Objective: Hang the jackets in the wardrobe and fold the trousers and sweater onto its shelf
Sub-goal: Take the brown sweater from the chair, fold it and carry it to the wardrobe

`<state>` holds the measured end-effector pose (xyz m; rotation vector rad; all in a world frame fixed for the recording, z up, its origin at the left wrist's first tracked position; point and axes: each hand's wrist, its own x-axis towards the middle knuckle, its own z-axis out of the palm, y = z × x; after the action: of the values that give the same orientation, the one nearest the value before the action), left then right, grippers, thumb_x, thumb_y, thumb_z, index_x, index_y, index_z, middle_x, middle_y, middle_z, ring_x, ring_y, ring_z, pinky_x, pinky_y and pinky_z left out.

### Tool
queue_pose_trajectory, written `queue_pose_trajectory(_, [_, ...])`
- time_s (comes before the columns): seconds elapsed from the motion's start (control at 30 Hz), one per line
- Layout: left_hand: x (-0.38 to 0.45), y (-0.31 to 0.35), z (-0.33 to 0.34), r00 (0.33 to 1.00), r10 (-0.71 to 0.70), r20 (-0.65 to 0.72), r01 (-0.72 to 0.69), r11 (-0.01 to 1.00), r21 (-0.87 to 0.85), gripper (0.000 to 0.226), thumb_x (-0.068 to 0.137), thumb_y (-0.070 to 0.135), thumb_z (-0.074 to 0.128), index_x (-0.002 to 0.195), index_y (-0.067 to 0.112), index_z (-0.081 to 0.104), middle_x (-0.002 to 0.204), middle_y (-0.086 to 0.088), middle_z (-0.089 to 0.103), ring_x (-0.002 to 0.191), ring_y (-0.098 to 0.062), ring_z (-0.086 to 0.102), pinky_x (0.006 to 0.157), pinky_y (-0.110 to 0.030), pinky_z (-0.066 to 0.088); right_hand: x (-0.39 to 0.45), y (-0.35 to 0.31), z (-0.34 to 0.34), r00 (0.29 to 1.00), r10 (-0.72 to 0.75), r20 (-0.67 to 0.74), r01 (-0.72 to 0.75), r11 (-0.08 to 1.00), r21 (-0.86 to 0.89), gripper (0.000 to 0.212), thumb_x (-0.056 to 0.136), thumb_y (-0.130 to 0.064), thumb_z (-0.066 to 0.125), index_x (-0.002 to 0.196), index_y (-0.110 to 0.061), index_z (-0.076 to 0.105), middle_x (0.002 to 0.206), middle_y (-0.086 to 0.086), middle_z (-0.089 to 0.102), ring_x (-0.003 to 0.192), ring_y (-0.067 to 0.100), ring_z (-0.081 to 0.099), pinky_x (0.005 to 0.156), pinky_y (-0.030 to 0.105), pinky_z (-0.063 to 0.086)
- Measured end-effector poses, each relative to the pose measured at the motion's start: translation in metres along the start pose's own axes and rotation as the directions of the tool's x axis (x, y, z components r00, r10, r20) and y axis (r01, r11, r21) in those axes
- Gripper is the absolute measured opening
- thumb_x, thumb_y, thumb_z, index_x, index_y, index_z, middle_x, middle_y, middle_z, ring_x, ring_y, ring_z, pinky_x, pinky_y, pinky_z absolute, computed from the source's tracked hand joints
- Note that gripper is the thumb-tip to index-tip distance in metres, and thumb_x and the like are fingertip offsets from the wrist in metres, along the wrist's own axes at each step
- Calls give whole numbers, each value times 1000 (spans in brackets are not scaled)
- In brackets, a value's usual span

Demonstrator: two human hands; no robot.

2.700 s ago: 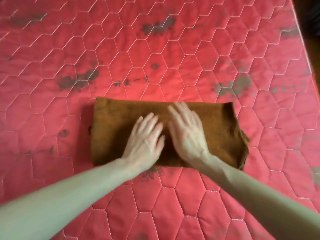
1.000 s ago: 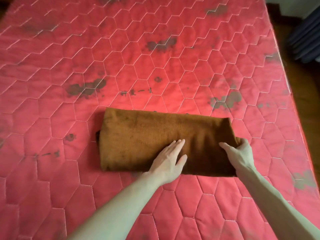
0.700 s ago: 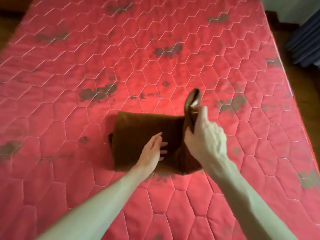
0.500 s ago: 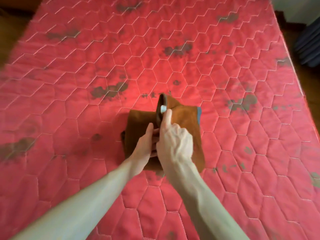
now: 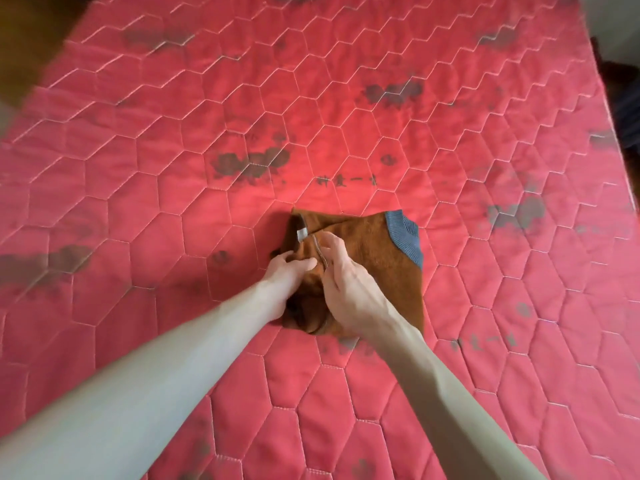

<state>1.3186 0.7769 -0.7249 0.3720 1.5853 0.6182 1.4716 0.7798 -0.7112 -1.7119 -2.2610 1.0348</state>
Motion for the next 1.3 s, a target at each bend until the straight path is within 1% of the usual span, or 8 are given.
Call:
queue_pose_trajectory(0.13, [12, -6, -7, 984, 145, -102, -145, 989, 10, 21, 97, 30, 71, 117, 31, 67, 110, 3, 74, 99, -16, 70, 83, -30, 56, -28, 28, -15, 955, -106, -278, 112, 994, 8, 45, 103, -19, 44, 147, -26, 49, 150, -4, 51, 136, 17, 52, 110, 37, 44])
queue_pose_trajectory(0.27, [15, -5, -22, 948, 232, -217, -219, 972, 81, 5, 95, 30, 73, 94, 25, 73, 95, 1, 75, 94, -21, 72, 70, -26, 53, -38, 42, -4, 970, 63, -235, -115, 970, -214, 66, 101, -64, 33, 159, -35, 39, 170, -4, 29, 160, 22, 16, 127, 52, 20])
queue_pose_trajectory(0.4, [4, -4, -12, 741, 397, -542, -242, 911, 335, 26, 98, 23, 63, 123, 16, 63, 116, -1, 66, 113, -29, 61, 90, -37, 45, -34, 41, 26, 967, 108, -230, -185, 920, -345, 72, 99, -71, 27, 163, -38, 32, 172, -5, 24, 162, 25, 8, 127, 61, 11])
queue_pose_trajectory(0.53, [-24, -30, 23, 462, 885, -54, -480, 301, 824, 35, 98, 23, 56, 131, 12, 60, 134, -9, 59, 124, -32, 54, 104, -45, 45, -23, 40, 39, 961, 182, -208, -253, 881, -400, 72, 100, -66, 18, 166, -38, 18, 175, -4, 13, 162, 24, 0, 127, 60, 0])
queue_pose_trajectory(0.67, [-20, -59, 37, 578, 762, 293, -441, -11, 897, 58, 104, 45, 39, 152, 17, 53, 162, -9, 44, 154, -28, 35, 126, -52, 26, -25, 52, 28, 963, 159, -216, -216, 937, -274, 69, 105, -55, 24, 168, -29, 13, 175, -6, 9, 162, 16, 2, 130, 52, 8])
queue_pose_trajectory(0.9, [16, -62, 20, 708, 701, 89, -326, 212, 921, 87, 95, 68, 32, 167, 20, 21, 175, -3, 12, 162, -26, 7, 129, -52, 14, -18, 63, 24, 873, 375, -312, -385, 922, 33, 91, 99, -67, 45, 168, -24, 5, 175, -8, 0, 161, 13, -3, 129, 41, 4])
queue_pose_trajectory(1.07, [23, -55, 16, 752, 659, -31, -294, 376, 879, 110, 89, 80, 43, 168, 15, 2, 176, -1, -4, 162, -20, -1, 131, -44, 12, -3, 91, -2, 839, 522, -152, -420, 800, 428, 89, 105, -48, 53, 167, -8, 2, 175, 9, 9, 161, 19, 7, 129, 30, 5])
queue_pose_trajectory(1.3, [20, -42, 21, 793, 469, -388, -69, 703, 708, 105, 82, 77, 64, 157, 11, 32, 157, -9, 38, 138, -35, 38, 110, -49, 38, -12, 92, 2, 721, 650, -241, -461, 709, 533, 64, 90, -62, 69, 136, -20, 55, 126, 1, 63, 124, 26, 58, 107, 39, 43])
